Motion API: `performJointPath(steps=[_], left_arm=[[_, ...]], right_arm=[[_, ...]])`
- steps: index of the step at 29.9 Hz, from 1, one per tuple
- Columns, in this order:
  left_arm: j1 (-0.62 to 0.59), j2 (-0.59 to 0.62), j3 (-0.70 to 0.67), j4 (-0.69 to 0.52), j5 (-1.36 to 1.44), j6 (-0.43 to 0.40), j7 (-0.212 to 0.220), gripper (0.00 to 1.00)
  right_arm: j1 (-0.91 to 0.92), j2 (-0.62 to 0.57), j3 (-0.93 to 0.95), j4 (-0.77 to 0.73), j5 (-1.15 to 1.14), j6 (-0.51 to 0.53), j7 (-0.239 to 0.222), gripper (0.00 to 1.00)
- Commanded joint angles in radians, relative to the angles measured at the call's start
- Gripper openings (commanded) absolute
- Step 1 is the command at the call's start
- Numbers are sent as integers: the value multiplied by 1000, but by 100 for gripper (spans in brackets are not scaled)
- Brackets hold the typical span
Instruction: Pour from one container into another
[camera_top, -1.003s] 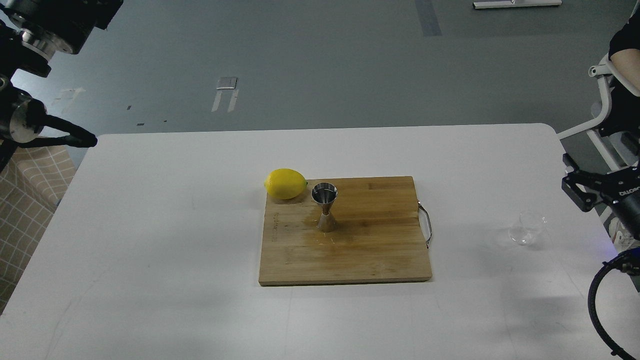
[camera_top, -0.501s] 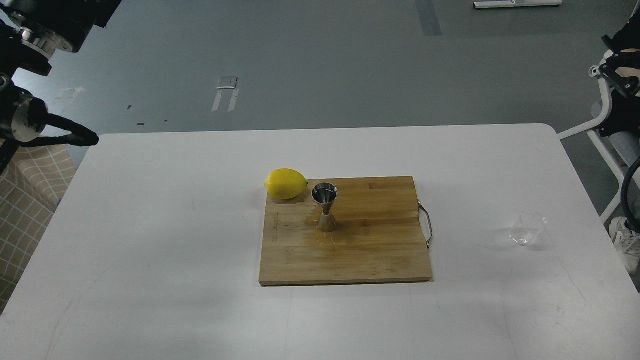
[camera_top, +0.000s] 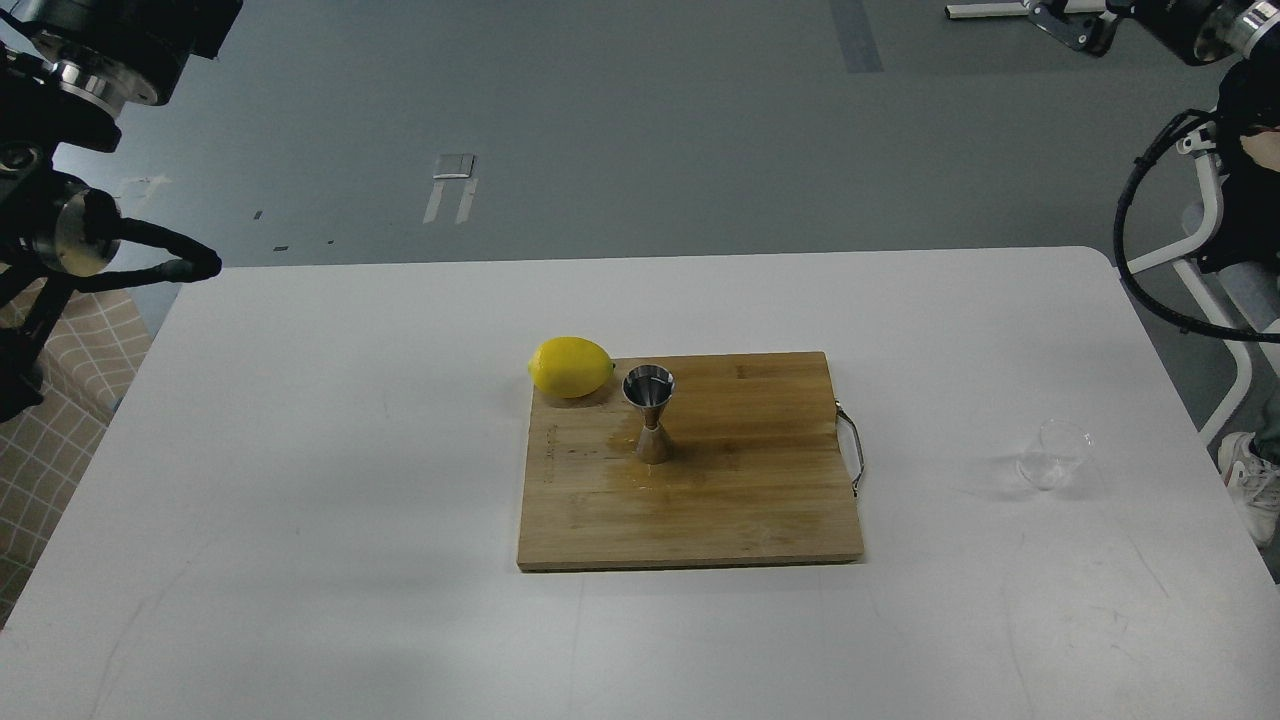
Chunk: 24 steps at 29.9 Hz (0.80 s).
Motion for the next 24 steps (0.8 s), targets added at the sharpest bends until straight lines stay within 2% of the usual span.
performJointPath(steps=[1,6,8,10,12,13,15,20,24], left_arm=[[1,-34,-1,51,-23,-5,4,98],[20,-94,-1,113,-85,-77,31,98],[38,-112,-4,120,-86,-112,71,98],[55,-135,-17,122,-86,-123,152,98],[72,-158,-26,122,-85,-120,200,98],[79,-166,-31,122,-85,-117,206,98],[105,-192,-40,125,-85,-120,209,98],[158,-253,-96,170,-85,-146,183,98],[182,-316,-222,249,-86,-264,139,98]], right_arm=[[30,87,0,-59,-3,0,11,100],[47,199,-5,-126,-4,3,17,100],[47,251,-11,-151,-21,4,17,100],[48,318,-25,-191,-122,0,19,100],[48,375,-25,-206,-186,-6,31,100],[48,391,-25,-206,-203,-12,40,100],[47,424,-28,-206,-225,-25,66,100],[44,487,-28,-208,-228,-17,71,100],[33,515,-23,-229,-227,26,71,100]])
